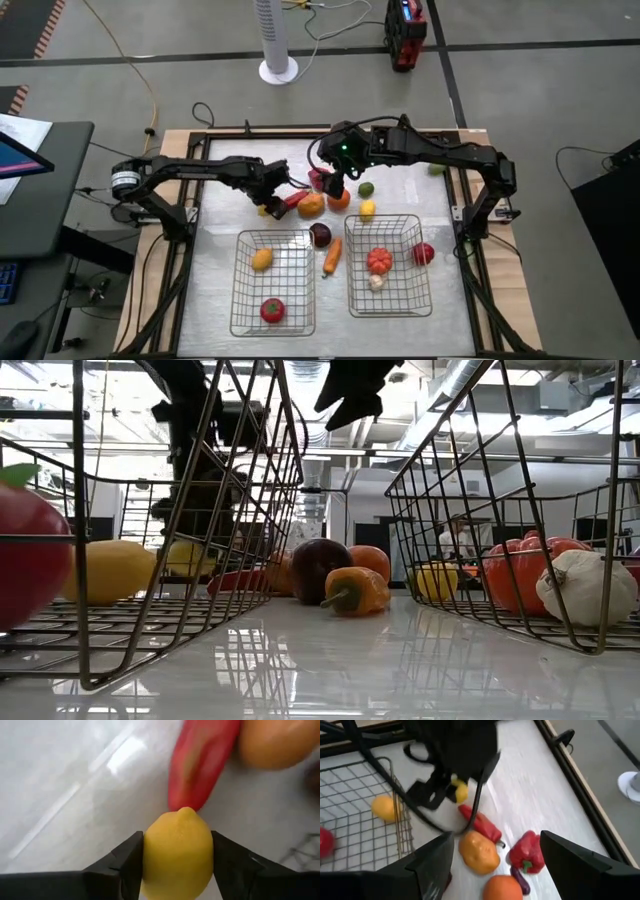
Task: Sort produce into baskets
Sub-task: Put the left lemon into the left wire brown basket, then put the potato into the right brown wire basket, then put the red chili pepper into the right brown wire basket
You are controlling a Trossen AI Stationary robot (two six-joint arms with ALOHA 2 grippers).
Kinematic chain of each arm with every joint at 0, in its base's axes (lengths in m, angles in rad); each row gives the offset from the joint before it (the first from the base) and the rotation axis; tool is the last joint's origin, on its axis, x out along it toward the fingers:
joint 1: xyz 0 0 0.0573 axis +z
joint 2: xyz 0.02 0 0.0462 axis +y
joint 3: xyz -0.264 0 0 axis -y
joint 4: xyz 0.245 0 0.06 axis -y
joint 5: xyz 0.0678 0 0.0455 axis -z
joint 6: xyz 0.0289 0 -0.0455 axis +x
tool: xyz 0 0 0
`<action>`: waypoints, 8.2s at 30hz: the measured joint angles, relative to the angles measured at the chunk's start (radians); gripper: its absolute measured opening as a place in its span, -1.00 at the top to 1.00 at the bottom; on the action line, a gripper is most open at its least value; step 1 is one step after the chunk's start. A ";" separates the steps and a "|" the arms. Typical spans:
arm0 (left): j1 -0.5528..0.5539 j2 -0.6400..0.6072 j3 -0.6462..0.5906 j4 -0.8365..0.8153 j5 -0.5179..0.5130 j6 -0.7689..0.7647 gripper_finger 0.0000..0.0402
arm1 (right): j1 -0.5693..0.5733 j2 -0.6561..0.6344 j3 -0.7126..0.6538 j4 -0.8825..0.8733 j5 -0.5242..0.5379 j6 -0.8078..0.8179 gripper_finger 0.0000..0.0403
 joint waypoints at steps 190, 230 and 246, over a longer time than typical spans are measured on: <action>0.053 0.272 0.119 0.292 -0.072 0.344 0.08 | 0.066 -0.349 -0.218 -0.485 -0.156 0.416 -0.80; -0.146 -0.466 0.119 0.350 0.493 0.196 0.34 | -0.076 -0.316 -0.219 0.038 -0.089 0.338 -0.80; -0.343 -0.276 0.119 0.569 0.057 0.255 0.34 | -0.075 -0.321 -0.219 0.128 -0.131 0.488 -0.80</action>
